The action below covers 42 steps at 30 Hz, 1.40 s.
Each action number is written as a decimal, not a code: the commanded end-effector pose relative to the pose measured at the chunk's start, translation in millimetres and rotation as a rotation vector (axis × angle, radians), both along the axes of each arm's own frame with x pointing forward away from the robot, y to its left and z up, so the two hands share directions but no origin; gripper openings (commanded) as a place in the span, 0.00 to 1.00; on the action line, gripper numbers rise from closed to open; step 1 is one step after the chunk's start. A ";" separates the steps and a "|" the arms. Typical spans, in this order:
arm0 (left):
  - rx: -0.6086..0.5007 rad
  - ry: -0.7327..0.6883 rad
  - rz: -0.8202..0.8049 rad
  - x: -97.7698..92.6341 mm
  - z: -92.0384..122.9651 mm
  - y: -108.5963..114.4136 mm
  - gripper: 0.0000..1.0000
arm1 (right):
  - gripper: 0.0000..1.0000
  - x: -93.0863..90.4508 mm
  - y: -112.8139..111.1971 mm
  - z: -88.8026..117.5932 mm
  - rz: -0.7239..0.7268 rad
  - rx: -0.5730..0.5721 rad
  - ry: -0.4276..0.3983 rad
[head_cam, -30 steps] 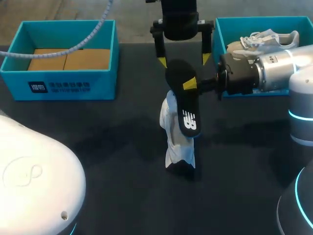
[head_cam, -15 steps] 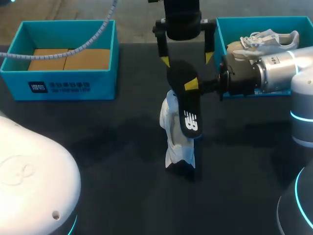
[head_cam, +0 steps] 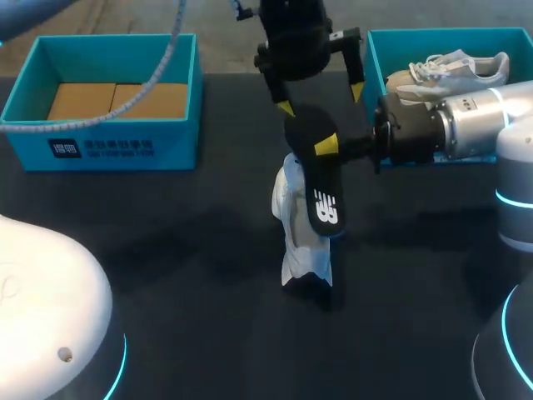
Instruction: Take the shoe out of the shoebox, open the shoe tongue, remove and reinsert the insole, then place the shoe into the shoebox
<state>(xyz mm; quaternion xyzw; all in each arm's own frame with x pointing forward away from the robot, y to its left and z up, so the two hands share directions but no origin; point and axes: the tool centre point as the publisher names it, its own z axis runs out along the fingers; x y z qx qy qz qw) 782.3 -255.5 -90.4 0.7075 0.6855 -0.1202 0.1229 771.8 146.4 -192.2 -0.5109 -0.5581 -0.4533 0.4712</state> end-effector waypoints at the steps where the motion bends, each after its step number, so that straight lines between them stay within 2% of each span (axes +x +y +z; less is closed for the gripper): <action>1: -0.203 -0.026 0.023 -8.1 -3.4 12.6 1.00 | 0.00 0.4 -4.3 0.8 0.002 -0.006 0.003; 9: -0.383 -0.051 0.035 -10.4 -4.4 17.6 1.00 | 0.00 2.0 -9.1 -1.3 -0.001 -0.013 0.014; 13: -0.493 -0.067 0.001 -10.6 -7.1 22.6 1.00 | 0.00 3.1 -12.6 -0.7 -0.005 -0.019 0.019; 25: -0.723 -0.066 -0.090 -16.0 -21.7 36.8 1.00 | 0.00 3.4 -22.7 6.5 -0.035 -0.033 0.016; 33: -0.843 -0.074 -0.112 -20.1 -33.6 42.9 1.00 | 0.00 7.1 -24.0 7.9 -0.040 -0.038 0.019; 42: -0.878 -0.089 -0.042 -25.4 -46.1 47.5 1.00 | 0.00 9.2 -26.0 8.6 -0.054 -0.040 0.020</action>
